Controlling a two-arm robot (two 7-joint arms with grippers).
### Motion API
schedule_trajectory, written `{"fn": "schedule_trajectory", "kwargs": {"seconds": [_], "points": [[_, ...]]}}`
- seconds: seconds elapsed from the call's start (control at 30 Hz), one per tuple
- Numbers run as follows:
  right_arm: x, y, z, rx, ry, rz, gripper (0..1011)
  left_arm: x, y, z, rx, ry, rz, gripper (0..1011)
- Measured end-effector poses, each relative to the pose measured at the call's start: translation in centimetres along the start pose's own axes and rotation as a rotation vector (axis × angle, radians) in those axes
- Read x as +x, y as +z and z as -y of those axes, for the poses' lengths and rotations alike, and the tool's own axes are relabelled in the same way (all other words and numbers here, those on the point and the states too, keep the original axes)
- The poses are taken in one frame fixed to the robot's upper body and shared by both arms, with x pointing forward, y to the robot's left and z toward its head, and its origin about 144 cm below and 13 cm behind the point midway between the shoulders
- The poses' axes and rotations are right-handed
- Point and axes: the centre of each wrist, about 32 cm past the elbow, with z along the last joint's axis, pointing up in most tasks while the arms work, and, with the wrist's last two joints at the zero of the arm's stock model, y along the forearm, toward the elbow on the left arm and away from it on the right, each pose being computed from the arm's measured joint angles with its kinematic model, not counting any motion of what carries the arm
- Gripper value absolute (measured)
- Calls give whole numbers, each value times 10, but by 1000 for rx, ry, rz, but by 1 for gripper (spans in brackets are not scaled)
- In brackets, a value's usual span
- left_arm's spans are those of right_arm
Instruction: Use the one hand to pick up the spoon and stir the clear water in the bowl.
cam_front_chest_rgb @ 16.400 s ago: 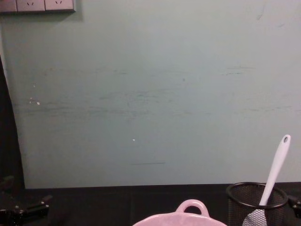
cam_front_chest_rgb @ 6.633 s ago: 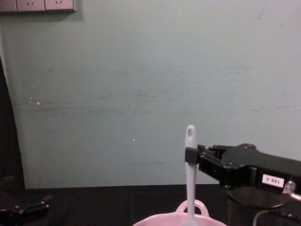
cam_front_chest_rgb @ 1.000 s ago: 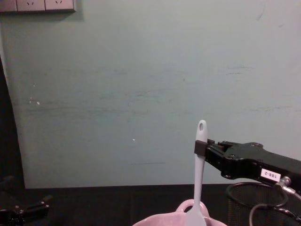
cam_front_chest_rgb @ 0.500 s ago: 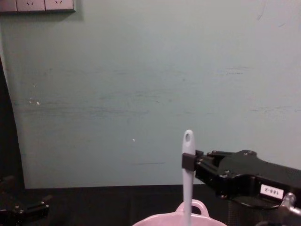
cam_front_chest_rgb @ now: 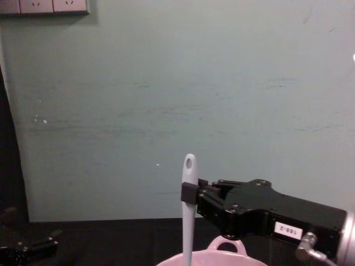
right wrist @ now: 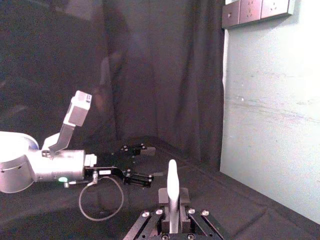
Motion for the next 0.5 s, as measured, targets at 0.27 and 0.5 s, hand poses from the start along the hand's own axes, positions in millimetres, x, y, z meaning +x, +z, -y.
{"fn": "schedule_trajectory", "kwargs": {"seconds": [0.27,0.5], "points": [[9,-9,-13,12,-26,-31,119,0,0,0,0,0,0,1005],[23,-14,-14,8,-93,-40,119,0,0,0,0,0,0,1005]]}}
